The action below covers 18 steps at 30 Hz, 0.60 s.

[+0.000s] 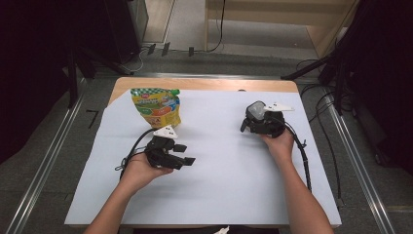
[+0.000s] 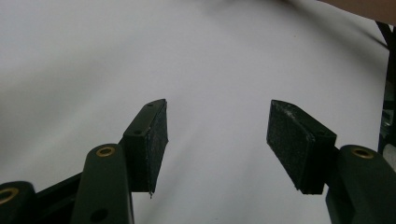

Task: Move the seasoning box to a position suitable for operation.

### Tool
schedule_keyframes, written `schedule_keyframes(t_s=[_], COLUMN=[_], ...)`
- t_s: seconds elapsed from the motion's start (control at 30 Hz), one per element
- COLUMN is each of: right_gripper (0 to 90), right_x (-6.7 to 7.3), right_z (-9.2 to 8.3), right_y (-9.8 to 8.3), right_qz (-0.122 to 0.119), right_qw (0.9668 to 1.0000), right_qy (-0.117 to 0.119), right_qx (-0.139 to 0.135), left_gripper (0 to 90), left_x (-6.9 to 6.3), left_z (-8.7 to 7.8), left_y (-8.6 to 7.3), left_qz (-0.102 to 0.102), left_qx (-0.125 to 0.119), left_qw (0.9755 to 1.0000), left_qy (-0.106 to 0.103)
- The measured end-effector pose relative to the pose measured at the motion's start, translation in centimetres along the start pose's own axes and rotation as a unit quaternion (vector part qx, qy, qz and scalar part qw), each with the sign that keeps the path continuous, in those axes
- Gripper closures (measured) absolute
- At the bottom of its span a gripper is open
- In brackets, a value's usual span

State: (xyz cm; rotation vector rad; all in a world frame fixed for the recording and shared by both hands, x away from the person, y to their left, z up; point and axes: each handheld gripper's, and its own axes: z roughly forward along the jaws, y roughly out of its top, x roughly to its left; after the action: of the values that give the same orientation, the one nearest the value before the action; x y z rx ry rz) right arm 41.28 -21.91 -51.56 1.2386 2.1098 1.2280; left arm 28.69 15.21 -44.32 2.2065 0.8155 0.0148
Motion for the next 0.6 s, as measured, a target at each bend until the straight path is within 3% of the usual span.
schedule_keyframes(t_s=[0.27,0.6], right_gripper=[15.2,15.3], right_x=[0.6,2.3], right_z=[-1.6,-4.5], right_y=[0.6,0.6], right_qz=[-0.008,-0.019], right_qw=[0.9998,0.9991], right_qy=[0.020,0.039], right_qx=[0.003,0.006], left_gripper=[39.0,38.6], left_x=[0.1,0.3], left_z=[0.1,0.4], left_y=[0.1,0.3], left_qz=[-0.002,-0.007], left_qx=[0.000,0.003], left_qw=[1.0000,0.9999], left_qy=[-0.004,-0.007])
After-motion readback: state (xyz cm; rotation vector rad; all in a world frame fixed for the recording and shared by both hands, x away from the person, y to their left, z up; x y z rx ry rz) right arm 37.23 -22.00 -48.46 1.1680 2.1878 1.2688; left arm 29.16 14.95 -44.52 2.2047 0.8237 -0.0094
